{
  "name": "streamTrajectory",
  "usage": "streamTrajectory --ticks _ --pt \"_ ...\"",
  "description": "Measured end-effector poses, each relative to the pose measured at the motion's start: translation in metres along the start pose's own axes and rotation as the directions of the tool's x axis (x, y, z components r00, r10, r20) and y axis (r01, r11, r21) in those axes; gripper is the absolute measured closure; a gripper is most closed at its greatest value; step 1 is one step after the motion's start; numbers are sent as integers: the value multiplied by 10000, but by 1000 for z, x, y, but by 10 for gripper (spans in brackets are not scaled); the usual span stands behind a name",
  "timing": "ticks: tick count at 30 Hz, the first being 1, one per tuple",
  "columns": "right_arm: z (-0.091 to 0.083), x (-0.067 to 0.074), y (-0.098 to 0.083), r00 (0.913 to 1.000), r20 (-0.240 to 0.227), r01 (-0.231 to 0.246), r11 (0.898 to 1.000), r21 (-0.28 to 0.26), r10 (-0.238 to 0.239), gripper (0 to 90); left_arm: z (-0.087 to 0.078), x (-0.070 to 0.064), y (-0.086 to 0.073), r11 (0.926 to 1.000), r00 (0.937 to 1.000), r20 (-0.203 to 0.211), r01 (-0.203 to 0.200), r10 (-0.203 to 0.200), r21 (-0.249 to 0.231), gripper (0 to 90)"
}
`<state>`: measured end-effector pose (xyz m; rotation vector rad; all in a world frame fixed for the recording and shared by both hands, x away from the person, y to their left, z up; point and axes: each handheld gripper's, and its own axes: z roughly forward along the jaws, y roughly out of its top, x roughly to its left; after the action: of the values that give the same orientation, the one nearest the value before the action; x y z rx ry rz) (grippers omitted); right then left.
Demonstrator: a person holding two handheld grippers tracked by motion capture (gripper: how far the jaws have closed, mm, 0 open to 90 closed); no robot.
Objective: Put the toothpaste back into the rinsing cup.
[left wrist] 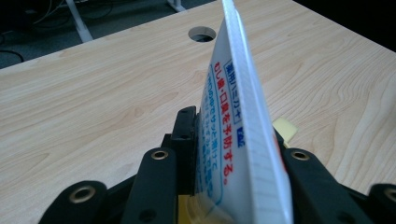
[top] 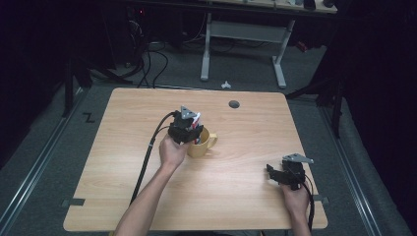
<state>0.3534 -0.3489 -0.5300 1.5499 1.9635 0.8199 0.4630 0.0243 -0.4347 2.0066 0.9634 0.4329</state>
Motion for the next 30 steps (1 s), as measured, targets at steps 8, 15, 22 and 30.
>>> streamTrajectory --ticks 8,15,22,30 --pt "0 0 0 10000 0 0 10000 0 0 300 4 -5 -2 9996 9997 -58 -236 237 150 686" --pt "0 0 0 10000 0 3 10000 0 -3 300 7 -7 -3 9991 9994 -63 -337 339 271 684" --pt "0 0 0 10000 0 -1 10000 1 1 300 9 -6 -7 9990 9995 -71 -297 300 320 681" --pt "0 0 0 10000 0 -1 10000 1 1 300 11 -6 -9 9987 9993 -86 -363 366 354 679"
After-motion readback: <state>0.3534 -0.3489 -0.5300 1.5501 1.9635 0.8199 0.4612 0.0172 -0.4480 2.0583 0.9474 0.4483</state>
